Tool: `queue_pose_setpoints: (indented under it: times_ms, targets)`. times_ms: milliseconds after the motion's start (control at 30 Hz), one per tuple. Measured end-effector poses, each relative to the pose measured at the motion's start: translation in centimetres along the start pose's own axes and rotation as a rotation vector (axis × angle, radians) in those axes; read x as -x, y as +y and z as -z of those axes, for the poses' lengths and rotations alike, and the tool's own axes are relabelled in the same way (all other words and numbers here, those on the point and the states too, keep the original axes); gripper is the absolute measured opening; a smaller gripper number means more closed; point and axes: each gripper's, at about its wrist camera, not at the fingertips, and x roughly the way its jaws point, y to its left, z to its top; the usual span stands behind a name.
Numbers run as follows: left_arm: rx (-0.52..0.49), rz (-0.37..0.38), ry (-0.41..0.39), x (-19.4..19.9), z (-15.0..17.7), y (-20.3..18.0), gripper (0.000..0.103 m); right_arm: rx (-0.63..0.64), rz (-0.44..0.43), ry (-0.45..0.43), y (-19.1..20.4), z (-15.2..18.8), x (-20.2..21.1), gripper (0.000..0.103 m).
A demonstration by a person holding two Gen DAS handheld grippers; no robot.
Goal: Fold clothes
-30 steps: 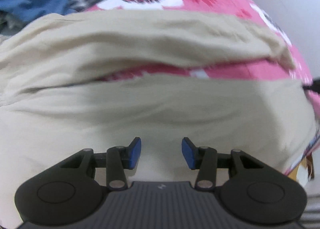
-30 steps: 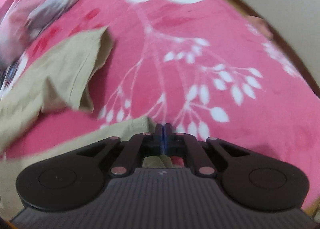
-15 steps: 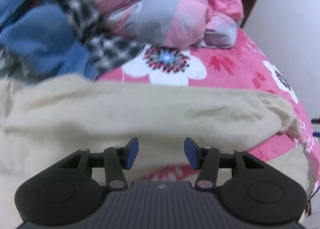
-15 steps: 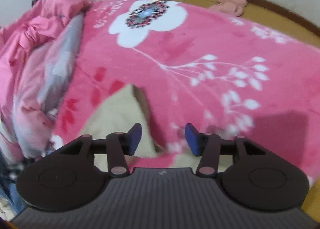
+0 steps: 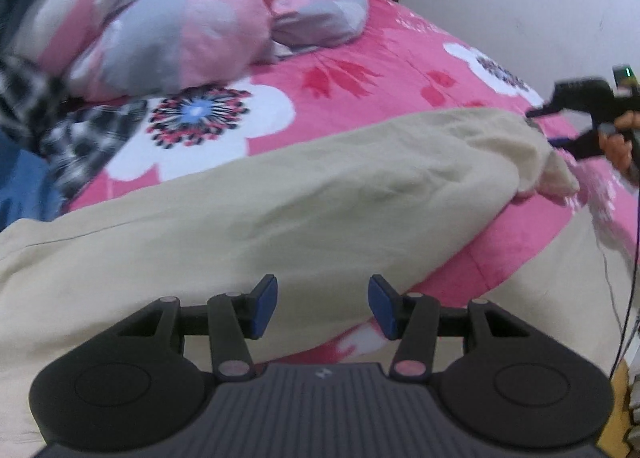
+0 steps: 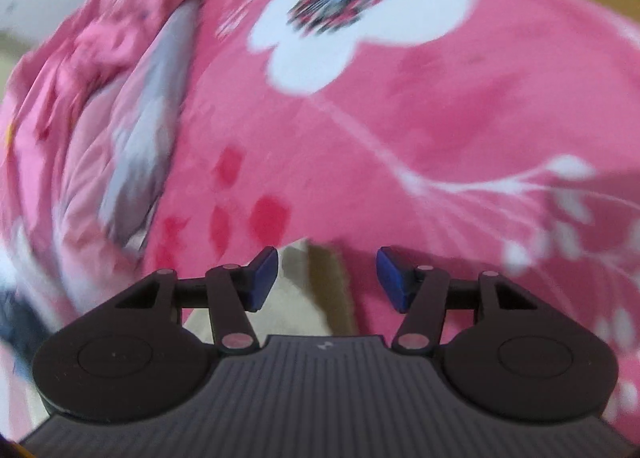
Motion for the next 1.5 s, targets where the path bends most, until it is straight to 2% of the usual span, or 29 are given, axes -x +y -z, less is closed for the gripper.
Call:
queue_pose_setpoints:
  times_ms: [67, 100, 133, 200, 233, 300, 400, 467, 567, 600, 633, 700, 767, 800, 867, 967, 1033, 1100, 1167, 1200, 1233, 1267, 1300, 1400, 1467, 1500]
  targets:
    - [-0.002, -0.010, 0.014, -1.0, 0.0, -0.7, 0.052, 0.067, 0.008, 0.046, 0.7, -0.1, -0.8, 0.045]
    - [-0.002, -0.018, 0.022, -1.5, 0.0, -0.9, 0.051, 0.097, 0.027, 0.075, 0.9, -0.2, -1.4, 0.020]
    - [-0.004, -0.028, 0.029, -2.0, -0.1, -1.0, 0.051, 0.115, 0.036, 0.088, 1.0, -0.4, -1.7, 0.005]
    - [-0.009, -0.052, 0.033, -2.5, -0.4, -1.1, 0.049, 0.170, 0.003, 0.047, 2.0, -0.8, -1.0, 0.005]
    - [-0.011, -0.064, 0.033, -2.7, -0.6, -1.2, 0.049, 0.207, -0.037, -0.002, 2.9, -1.1, 0.0, 0.005]
    - [-0.018, -0.084, 0.030, -3.1, -0.9, -1.1, 0.049, 0.200, -0.117, -0.062, 4.0, -2.1, 1.6, 0.005]
    - [-0.044, -0.113, 0.036, -4.3, -1.6, -0.8, 0.049, 0.253, -0.137, -0.090, 5.1, -3.8, 1.7, 0.005]
    - [-0.069, -0.131, 0.041, -5.1, -1.8, -0.8, 0.049, 0.268, -0.110, -0.067, 4.8, -5.0, 0.0, 0.005]
    - [-0.101, -0.150, 0.049, -6.0, -1.9, -0.7, 0.051, 0.237, -0.012, -0.012, 3.2, -6.3, -4.0, 0.009]
    - [-0.107, -0.154, 0.051, -6.1, -2.0, -0.7, 0.051, 0.206, 0.028, -0.019, 2.4, -6.7, -4.9, 0.009]
    - [-0.114, -0.159, 0.051, -6.2, -2.0, -0.7, 0.052, 0.156, 0.029, -0.046, 1.4, -7.1, -5.1, 0.007]
    - [-0.126, -0.173, 0.047, -5.9, -2.2, -0.8, 0.052, 0.040, -0.022, -0.106, -0.1, -7.4, -3.7, 0.010]
    - [-0.129, -0.185, 0.040, -5.5, -2.2, -0.9, 0.053, -0.006, -0.045, -0.142, -1.0, -7.2, -1.7, 0.019]
    - [-0.127, -0.186, 0.039, -5.3, -2.2, -1.0, 0.053, 0.024, -0.041, -0.123, -1.0, -6.9, -0.6, 0.026]
    - [-0.123, -0.188, 0.035, -4.8, -2.1, -1.0, 0.053, 0.086, -0.033, -0.083, -0.9, -6.1, 1.5, 0.031]
    - [-0.133, -0.186, 0.023, -4.0, -2.0, -1.1, 0.053, 0.281, -0.013, 0.046, 0.0, -3.9, 2.7, 0.050]
    - [-0.144, -0.172, 0.020, -3.4, -1.7, -1.3, 0.053, 0.446, 0.005, 0.122, 1.1, -1.9, 2.3, 0.057]
    - [-0.157, -0.140, 0.015, -2.9, -1.3, -1.5, 0.053, 0.526, 0.022, 0.154, 1.4, -0.5, 1.4, 0.062]
    - [-0.186, -0.099, 0.026, -2.7, -0.6, -1.9, 0.053, 0.587, 0.042, 0.167, 1.7, 0.5, 0.4, 0.062]
    - [-0.205, -0.086, 0.035, -2.6, -0.2, -2.2, 0.053, 0.591, 0.033, 0.160, 1.6, 0.6, -0.1, 0.058]
    - [-0.228, -0.081, 0.047, -2.7, 0.3, -2.5, 0.053, 0.593, 0.018, 0.163, 1.7, 0.6, -0.5, 0.029]
    - [-0.242, -0.075, 0.057, -2.8, 0.7, -2.7, 0.053, 0.595, 0.012, 0.185, 1.9, 0.6, -0.6, 0.009]
    - [-0.245, -0.071, 0.064, -2.8, 1.0, -2.8, 0.053, 0.589, 0.009, 0.208, 2.3, 0.5, -0.6, 0.010]
    - [-0.204, -0.045, 0.076, -2.5, 1.3, -2.4, 0.053, 0.534, -0.104, 0.203, 3.9, 0.0, 2.1, 0.008]
    - [-0.167, -0.021, 0.083, -2.1, 1.3, -1.8, 0.054, 0.504, -0.144, 0.196, 5.1, -0.8, 4.4, 0.008]
    - [-0.148, -0.007, 0.089, -1.9, 1.2, -1.4, 0.054, 0.489, -0.138, 0.207, 5.3, -1.2, 5.2, 0.008]
